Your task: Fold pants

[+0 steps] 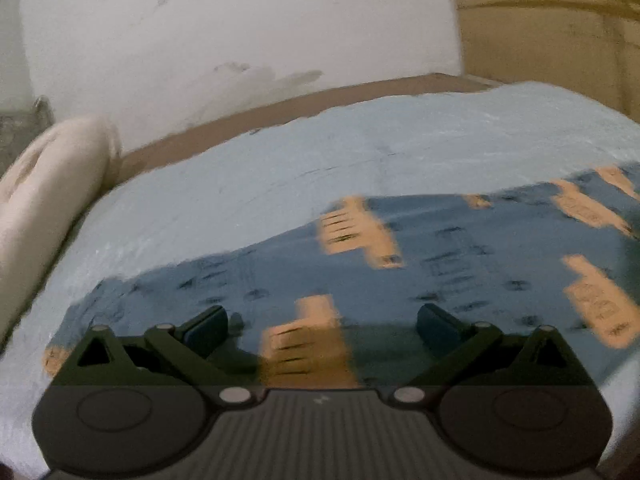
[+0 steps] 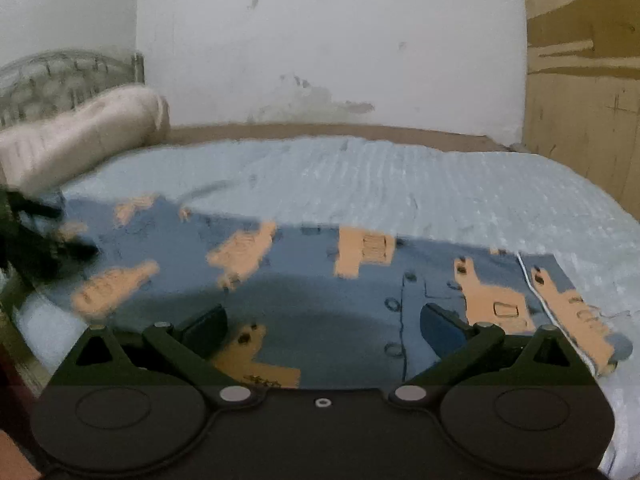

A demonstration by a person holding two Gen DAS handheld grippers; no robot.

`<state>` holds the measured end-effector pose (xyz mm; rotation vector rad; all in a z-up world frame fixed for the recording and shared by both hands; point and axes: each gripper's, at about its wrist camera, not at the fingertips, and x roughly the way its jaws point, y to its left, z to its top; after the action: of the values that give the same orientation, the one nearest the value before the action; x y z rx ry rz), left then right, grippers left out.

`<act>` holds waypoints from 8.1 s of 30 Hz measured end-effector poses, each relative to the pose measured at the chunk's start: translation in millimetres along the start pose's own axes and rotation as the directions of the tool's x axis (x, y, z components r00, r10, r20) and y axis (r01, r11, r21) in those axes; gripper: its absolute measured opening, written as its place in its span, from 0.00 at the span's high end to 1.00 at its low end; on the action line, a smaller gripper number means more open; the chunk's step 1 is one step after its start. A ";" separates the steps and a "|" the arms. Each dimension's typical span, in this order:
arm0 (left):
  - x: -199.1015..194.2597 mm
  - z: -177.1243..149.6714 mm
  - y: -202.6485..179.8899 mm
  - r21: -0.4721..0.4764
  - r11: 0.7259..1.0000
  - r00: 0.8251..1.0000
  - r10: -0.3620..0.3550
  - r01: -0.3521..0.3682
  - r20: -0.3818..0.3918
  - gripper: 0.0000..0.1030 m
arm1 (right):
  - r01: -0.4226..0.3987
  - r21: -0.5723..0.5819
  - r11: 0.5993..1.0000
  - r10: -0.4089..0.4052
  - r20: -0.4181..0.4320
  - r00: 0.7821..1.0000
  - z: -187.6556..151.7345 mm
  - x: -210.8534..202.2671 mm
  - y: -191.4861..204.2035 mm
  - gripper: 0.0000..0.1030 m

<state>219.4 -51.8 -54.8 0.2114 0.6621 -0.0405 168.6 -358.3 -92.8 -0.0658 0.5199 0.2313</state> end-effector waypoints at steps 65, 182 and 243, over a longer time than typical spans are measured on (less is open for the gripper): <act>-36.3 -1.0 47.0 -0.085 0.966 0.970 0.244 -0.244 -0.013 0.01 | 0.176 0.266 0.948 -0.224 0.165 0.960 -41.3 -73.8 -40.1 0.01; -6.8 101.5 -94.3 -0.305 0.817 0.845 -0.531 0.490 -0.065 0.92 | 0.101 -0.092 0.991 -0.080 0.209 0.975 -19.6 -15.7 98.8 0.87; -1.9 45.8 24.0 -0.352 0.877 0.909 -0.393 0.326 -0.137 0.44 | -0.186 -0.180 0.966 0.213 0.140 0.967 -18.6 12.5 112.7 0.36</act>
<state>248.1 -37.9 -14.0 -0.2328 0.8979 -0.2723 143.6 -248.5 -115.6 -0.1563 0.3477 0.4743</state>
